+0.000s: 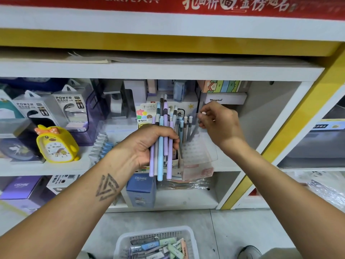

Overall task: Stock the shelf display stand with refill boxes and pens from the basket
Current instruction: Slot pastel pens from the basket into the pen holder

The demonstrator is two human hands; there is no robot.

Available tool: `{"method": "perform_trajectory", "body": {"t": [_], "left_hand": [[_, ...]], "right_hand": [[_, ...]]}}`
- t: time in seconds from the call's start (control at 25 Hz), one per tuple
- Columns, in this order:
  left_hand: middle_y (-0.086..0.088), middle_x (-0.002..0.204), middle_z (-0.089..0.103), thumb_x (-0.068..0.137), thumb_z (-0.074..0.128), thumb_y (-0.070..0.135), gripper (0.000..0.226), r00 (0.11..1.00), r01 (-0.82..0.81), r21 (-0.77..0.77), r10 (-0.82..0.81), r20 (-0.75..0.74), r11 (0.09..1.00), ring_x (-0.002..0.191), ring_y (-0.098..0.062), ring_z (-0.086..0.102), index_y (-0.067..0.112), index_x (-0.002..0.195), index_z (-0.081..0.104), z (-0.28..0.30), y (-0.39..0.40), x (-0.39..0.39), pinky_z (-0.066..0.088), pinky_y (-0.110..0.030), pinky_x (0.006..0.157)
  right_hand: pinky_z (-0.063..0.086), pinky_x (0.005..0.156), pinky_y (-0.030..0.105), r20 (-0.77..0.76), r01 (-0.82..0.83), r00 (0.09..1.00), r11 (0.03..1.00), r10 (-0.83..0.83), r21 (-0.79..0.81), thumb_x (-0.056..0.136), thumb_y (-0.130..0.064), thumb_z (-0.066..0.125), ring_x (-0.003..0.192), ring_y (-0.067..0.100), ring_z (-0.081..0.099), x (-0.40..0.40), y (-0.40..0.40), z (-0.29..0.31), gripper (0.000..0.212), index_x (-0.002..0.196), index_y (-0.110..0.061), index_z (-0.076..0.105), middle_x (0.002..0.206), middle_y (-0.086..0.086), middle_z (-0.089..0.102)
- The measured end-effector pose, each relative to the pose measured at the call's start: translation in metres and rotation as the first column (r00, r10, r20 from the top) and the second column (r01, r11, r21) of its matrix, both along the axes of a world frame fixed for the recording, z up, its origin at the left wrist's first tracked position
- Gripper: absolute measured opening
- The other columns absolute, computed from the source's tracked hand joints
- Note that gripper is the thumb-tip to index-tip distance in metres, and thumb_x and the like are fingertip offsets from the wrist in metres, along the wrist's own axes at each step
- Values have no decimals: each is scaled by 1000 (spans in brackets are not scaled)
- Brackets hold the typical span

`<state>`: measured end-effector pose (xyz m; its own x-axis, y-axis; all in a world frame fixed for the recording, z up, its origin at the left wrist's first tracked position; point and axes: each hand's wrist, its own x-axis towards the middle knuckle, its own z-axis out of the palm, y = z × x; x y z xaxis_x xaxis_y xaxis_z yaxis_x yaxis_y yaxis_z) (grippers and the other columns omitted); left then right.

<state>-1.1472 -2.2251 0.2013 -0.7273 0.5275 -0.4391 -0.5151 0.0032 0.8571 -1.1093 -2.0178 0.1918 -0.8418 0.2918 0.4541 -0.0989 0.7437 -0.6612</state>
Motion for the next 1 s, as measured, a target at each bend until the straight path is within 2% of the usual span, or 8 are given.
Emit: {"method": "perform_trajectory", "body": {"t": [0.2,0.4,0.56,0.68,0.8,0.88,0.92,1.0], "left_hand": [[-17,75,67,78,65,-5,15,1000,-3,13,4,-8,1000,62,-24,66,2,67,72,1,-1,0,59,-31,66],[-17,77,67,80,64,-4,12,1000,4,3,-4,-16,1000,63,-23,65,1,71,71,2,-1,2,58,-30,67],[-16,73,67,80,65,-4,14,1000,15,2,-15,-25,1000,61,-23,66,2,68,71,3,0,3,57,-30,66],[-16,71,67,79,65,-5,12,1000,13,20,-12,-20,1000,60,-24,65,1,70,70,3,0,4,58,-29,63],[-17,71,67,79,66,-6,13,1000,18,23,-17,-22,1000,59,-23,66,1,69,71,3,0,4,59,-29,62],[-16,71,68,79,66,-6,15,999,35,27,-35,-23,999,60,-23,66,1,67,72,3,0,5,59,-29,62],[-16,71,68,79,66,-6,17,999,48,29,-47,-27,998,60,-23,66,2,66,73,3,0,5,59,-28,62],[-16,71,68,79,65,-5,19,996,78,33,-77,-37,996,60,-23,67,3,64,73,3,0,6,59,-29,61]], "right_hand": [[59,70,42,22,-73,997,995,71,74,95,-18,65,70,8,69,0,1,-7,3,92,-19,66,73,-9,69],[59,70,39,52,-168,985,979,163,119,93,-18,69,68,2,67,2,1,-6,5,89,-21,67,68,-15,66],[60,70,38,56,-128,991,984,122,120,95,-16,65,68,2,68,-2,-1,-12,8,102,-18,62,72,-10,66],[60,70,36,61,-104,993,991,99,85,97,-15,62,74,11,71,-3,-1,-15,8,99,-19,56,78,-3,69],[56,76,40,60,-100,994,954,87,283,97,-7,58,86,27,70,-1,0,-17,12,103,-7,68,92,10,72],[54,80,37,26,-92,996,921,89,378,96,-4,58,88,29,68,-1,-1,-14,17,104,-2,73,98,13,73],[53,79,32,6,-83,996,941,86,328,97,-6,59,87,25,67,-1,-4,-12,18,108,-4,73,99,11,73],[50,68,21,33,-90,995,995,92,-47,98,-16,62,75,15,67,-2,-11,-2,23,118,-8,67,93,8,74]]}}
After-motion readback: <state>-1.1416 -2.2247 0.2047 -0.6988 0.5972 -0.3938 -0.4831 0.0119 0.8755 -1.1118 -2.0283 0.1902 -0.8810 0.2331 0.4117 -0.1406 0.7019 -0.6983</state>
